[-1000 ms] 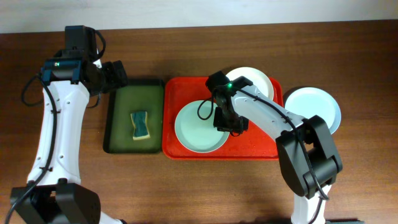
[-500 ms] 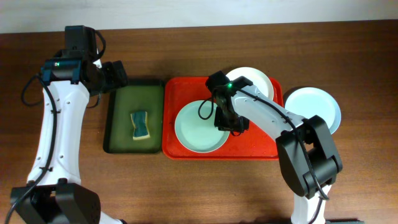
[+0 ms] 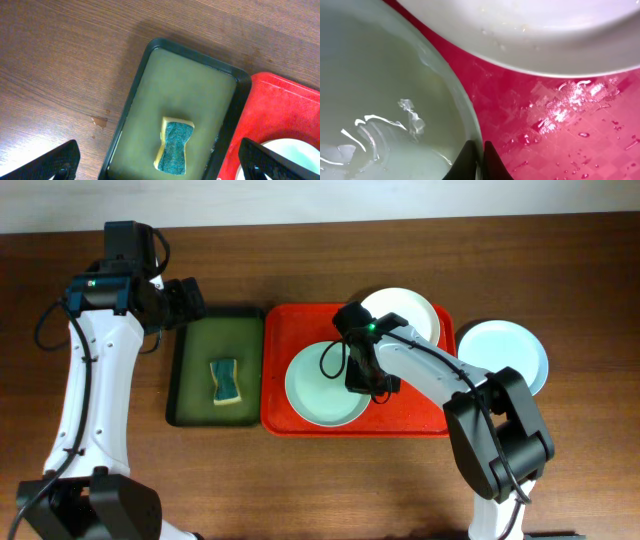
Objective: Clean dirty plates on tray and stack at the side
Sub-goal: 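Lift the pale green plate again with the right gripper toward the left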
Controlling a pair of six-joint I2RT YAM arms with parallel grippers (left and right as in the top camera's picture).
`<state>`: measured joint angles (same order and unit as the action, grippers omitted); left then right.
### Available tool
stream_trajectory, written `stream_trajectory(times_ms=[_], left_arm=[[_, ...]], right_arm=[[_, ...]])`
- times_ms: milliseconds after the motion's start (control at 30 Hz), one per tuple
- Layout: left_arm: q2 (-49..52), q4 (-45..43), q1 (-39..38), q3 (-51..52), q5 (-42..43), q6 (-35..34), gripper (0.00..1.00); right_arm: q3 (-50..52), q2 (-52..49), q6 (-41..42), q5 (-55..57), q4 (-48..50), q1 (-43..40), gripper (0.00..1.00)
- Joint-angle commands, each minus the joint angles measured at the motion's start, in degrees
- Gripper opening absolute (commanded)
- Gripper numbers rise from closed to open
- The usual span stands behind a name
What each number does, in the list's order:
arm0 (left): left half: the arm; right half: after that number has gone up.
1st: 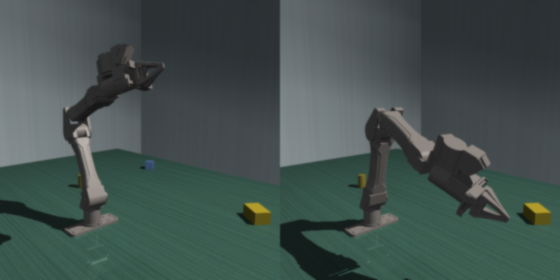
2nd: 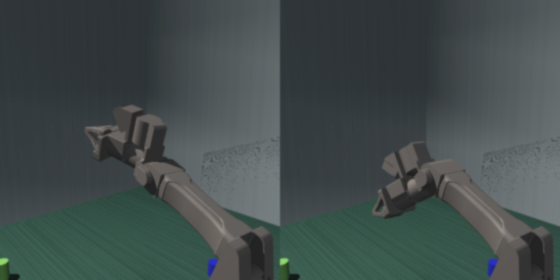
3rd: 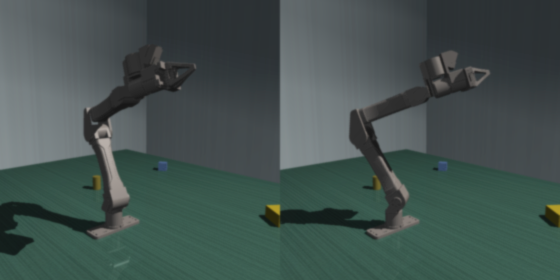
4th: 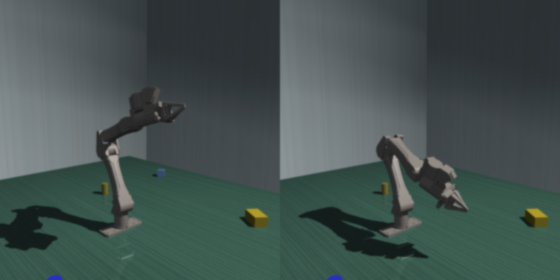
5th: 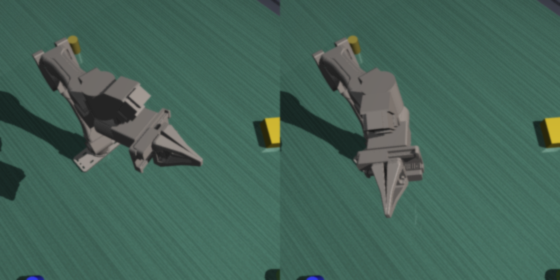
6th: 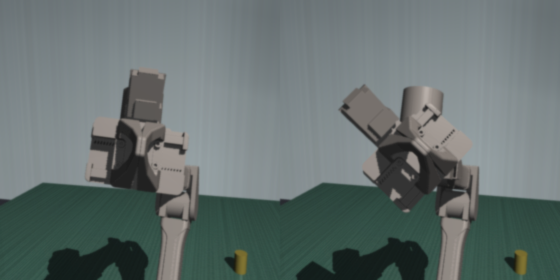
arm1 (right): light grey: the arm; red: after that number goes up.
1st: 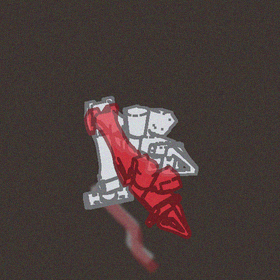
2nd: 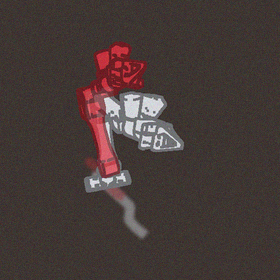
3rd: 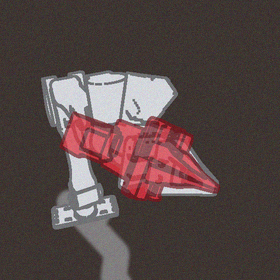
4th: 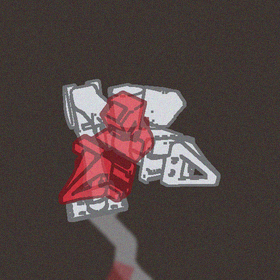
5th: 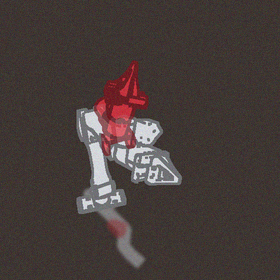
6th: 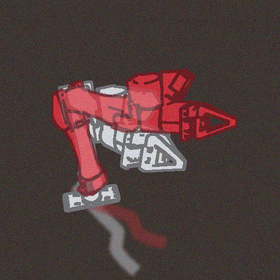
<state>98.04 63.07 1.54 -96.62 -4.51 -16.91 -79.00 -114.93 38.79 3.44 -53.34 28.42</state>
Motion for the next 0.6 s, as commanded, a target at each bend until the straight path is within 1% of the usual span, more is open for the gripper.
stream_trajectory(times_ms=[0,100,233,333,467,567], left_arm=[[0.13,0.02,0.13,-0.07,0.04,0.26,0.99],[0.13,0.02,0.13,-0.07,0.04,0.26,1.00],[0.13,0.02,0.13,-0.07,0.04,0.26,0.99],[0.13,0.02,0.13,-0.07,0.02,0.26,0.99],[0.13,0.02,0.13,-0.07,0.02,0.26,1.00],[0.13,0.02,0.13,-0.07,0.02,0.26,0.99]], right_arm=[[-2.67,1.84,-0.04,0.83,-4.31,-1.42,0.04],[-5.33,4.92,-5.90,-4.66,-5.84,-1.81,0.04],[-8.31,8.72,-5.99,-8.22,-5.84,-1.81,0.04],[-10.27,9.60,-5.73,-9.35,-4.70,-1.77,0.04],[-10.47,9.57,-5.31,-10.93,0.28,-1.46,0.04],[-10.40,9.27,-3.82,-9.79,6.64,0.17,0.04]])
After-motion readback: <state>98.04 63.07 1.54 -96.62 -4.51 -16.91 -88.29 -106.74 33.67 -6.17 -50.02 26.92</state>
